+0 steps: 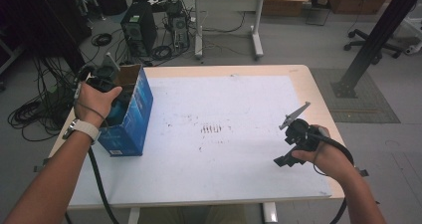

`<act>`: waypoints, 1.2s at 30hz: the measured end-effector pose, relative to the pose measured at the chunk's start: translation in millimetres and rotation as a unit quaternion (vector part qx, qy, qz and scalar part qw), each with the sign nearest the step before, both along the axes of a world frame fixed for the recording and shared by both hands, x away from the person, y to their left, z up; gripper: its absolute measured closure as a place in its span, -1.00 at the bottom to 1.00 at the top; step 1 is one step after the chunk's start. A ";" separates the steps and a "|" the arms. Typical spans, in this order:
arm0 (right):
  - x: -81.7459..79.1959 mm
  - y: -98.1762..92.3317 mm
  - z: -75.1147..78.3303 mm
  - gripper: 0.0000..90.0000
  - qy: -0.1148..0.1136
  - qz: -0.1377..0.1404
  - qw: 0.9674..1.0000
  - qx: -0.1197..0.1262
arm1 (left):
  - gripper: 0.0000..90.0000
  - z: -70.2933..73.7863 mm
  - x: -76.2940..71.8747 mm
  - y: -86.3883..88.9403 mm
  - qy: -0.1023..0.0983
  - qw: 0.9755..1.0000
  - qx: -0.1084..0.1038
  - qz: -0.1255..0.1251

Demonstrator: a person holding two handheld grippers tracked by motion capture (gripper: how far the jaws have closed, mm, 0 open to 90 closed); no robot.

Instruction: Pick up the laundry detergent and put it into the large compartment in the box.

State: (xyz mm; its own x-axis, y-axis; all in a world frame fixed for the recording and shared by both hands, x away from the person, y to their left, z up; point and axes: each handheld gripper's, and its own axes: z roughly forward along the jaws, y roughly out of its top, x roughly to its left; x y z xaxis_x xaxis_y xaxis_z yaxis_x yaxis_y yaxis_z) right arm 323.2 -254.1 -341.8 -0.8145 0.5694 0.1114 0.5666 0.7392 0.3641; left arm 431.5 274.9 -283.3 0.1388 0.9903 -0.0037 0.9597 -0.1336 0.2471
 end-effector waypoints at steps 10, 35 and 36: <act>-0.5 0.2 -0.4 -0.77 0.000 0.001 1.000 0.001 | -0.37 -0.5 0.0 -2.3 0.000 1.000 0.004 -0.004; -2.6 0.4 1.0 -0.77 -0.002 0.001 1.000 0.001 | -0.49 6.1 -2.6 -2.0 -0.005 1.000 -0.007 -0.008; -2.7 0.4 1.1 -0.77 -0.002 0.001 1.000 0.001 | -0.49 6.3 -2.7 -1.8 -0.005 1.000 -0.008 -0.009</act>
